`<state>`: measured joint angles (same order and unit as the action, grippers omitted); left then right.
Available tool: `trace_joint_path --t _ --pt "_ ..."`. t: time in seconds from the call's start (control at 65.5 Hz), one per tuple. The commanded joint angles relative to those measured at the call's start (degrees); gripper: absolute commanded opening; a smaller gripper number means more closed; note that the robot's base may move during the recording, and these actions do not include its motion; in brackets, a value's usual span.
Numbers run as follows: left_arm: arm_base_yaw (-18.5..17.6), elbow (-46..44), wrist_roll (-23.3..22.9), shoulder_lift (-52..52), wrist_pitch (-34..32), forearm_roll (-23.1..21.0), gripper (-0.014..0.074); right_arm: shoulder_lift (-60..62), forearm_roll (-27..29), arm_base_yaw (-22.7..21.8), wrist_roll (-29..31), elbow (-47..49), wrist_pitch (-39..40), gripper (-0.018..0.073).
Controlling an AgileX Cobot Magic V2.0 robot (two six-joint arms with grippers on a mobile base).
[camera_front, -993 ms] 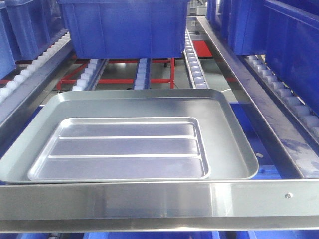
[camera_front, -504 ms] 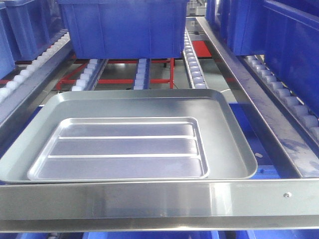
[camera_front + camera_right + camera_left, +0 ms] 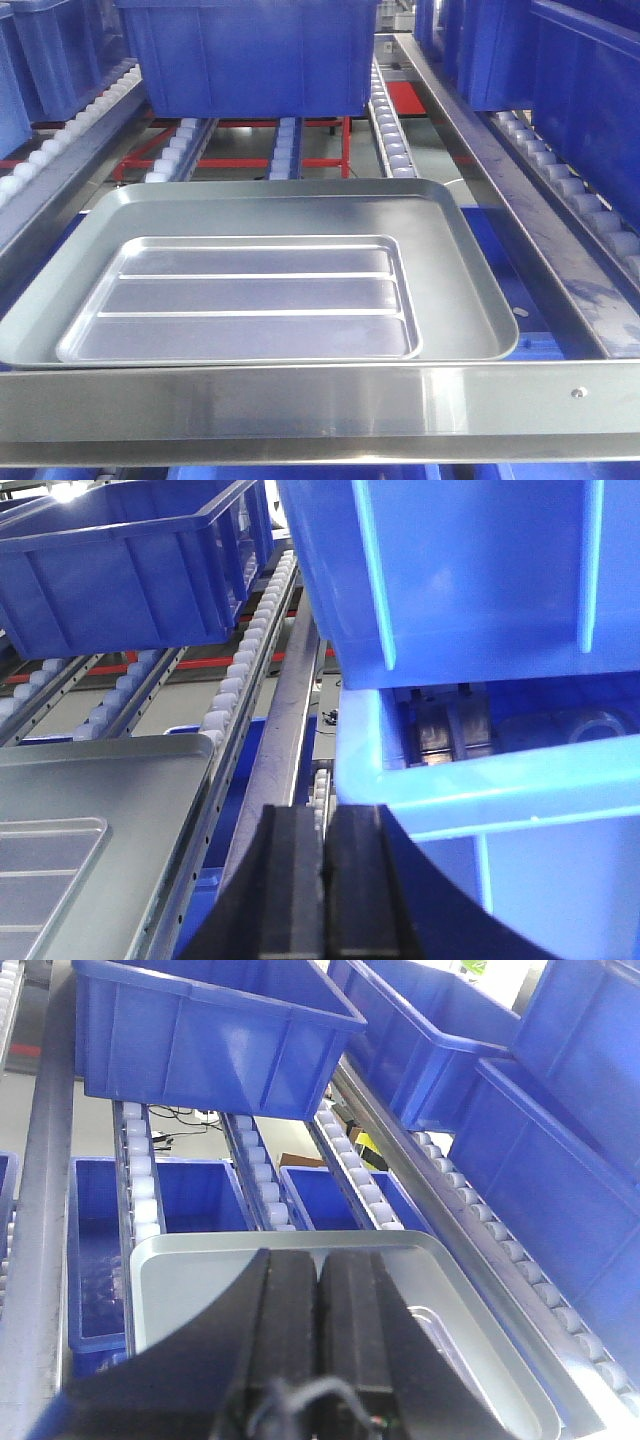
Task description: Grab silver tray and stack on right shelf
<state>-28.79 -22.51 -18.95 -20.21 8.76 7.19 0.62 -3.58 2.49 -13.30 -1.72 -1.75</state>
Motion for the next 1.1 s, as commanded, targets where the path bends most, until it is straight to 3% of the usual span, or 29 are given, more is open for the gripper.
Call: trace_joint_path --t 0.0,0.443,0.519,0.565,0.611,0.687,0.733,0.886,1.084 --pt "-0.4 -1.6 0.2 -0.3 -4.3 0.1 -0.0092 1.1 -0.1 -0.4 0.6 0.0 4.3 0.0049" --pt "-0.4 -1.6 0.2 -0.3 -4.2 0.2 -0.0092 1.1 -0.1 -0.4 0.6 0.0 4.3 0.0049" --pt "0.6 -1.5 0.2 0.3 -4.4 4.0 -0.0092 1.1 -0.1 -0.4 0.6 0.0 4.3 0.0049" --pt "1.8 -0.6 0.2 1.0 -4.7 4.2 -0.0092 1.1 -0.1 -0.4 0.6 0.0 4.3 0.0049" --pt "3.5 0.5 2.0 1.8 -4.9 1.1 -0.0092 1.1 -0.1 -0.4 0.6 0.0 4.3 0.0049" --pt "8.2 4.1 11.3 3.8 -7.2 -8.1 -0.0092 1.1 -0.1 -0.4 0.6 0.0 4.3 0.0049" --pt "11.6 7.4 15.6 5.5 -10.5 -11.4 -0.0092 1.1 -0.1 -0.4 0.6 0.0 4.3 0.0049" --pt "19.6 16.2 15.5 13.7 -13.9 -10.0 -0.0092 1.1 -0.1 -0.4 0.6 0.0 4.3 0.0049" --pt "22.0 26.0 15.4 21.8 -18.7 -8.5 -0.0092 1.1 -0.1 -0.4 0.6 0.0 4.3 0.0049"
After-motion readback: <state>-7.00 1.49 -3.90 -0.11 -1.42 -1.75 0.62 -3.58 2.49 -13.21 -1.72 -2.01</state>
